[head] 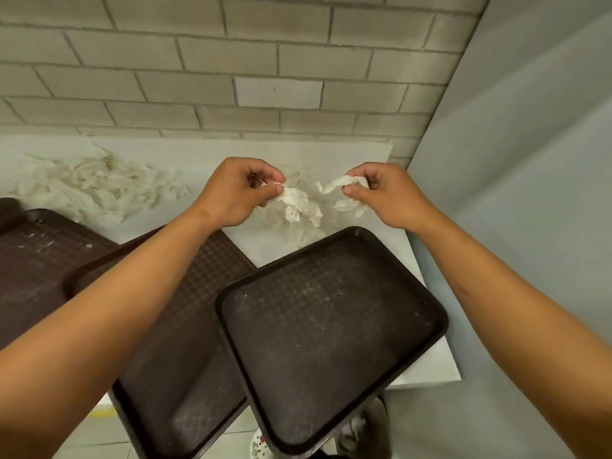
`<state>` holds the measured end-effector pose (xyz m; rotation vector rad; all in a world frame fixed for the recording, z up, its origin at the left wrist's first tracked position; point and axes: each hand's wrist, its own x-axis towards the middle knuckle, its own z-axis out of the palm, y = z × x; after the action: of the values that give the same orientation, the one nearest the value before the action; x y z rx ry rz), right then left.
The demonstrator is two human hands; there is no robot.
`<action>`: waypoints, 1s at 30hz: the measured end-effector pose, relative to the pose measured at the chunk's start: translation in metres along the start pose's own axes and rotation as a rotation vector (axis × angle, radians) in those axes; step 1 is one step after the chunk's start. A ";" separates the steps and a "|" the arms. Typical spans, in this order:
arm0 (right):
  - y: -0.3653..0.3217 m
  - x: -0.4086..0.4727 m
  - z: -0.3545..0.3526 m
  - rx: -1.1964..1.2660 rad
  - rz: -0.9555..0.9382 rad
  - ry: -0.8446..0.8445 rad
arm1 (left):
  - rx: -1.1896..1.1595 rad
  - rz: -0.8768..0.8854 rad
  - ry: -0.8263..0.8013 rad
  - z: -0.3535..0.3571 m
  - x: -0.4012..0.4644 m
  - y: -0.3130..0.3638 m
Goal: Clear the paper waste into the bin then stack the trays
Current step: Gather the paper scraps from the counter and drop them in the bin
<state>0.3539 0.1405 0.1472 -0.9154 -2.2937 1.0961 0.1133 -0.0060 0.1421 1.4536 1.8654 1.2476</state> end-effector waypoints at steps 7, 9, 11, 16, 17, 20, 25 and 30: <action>0.017 -0.084 0.025 0.073 0.088 0.039 | -0.023 0.002 -0.154 0.017 -0.062 -0.001; 0.018 -0.096 0.030 0.115 0.106 0.042 | -0.033 -0.012 -0.157 0.020 -0.070 -0.001; 0.013 -0.100 0.032 0.126 0.114 0.048 | -0.059 -0.028 -0.160 0.017 -0.075 0.000; 0.010 -0.137 0.035 0.198 0.134 0.062 | -0.077 -0.037 -0.177 0.033 -0.108 0.004; 0.011 -0.147 0.035 0.199 0.134 0.066 | -0.093 -0.040 -0.182 0.037 -0.116 0.007; 0.013 -0.178 0.032 0.221 0.133 0.080 | -0.125 -0.053 -0.179 0.053 -0.141 0.018; 0.020 -0.238 0.028 0.318 0.157 0.118 | -0.183 -0.061 -0.161 0.083 -0.189 0.035; 0.028 -0.299 0.027 0.357 0.145 0.144 | -0.179 -0.067 -0.135 0.120 -0.243 0.044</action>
<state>0.5534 -0.0757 0.0791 -0.9890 -1.8595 1.3960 0.3122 -0.1863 0.0825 1.3352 1.6559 1.2195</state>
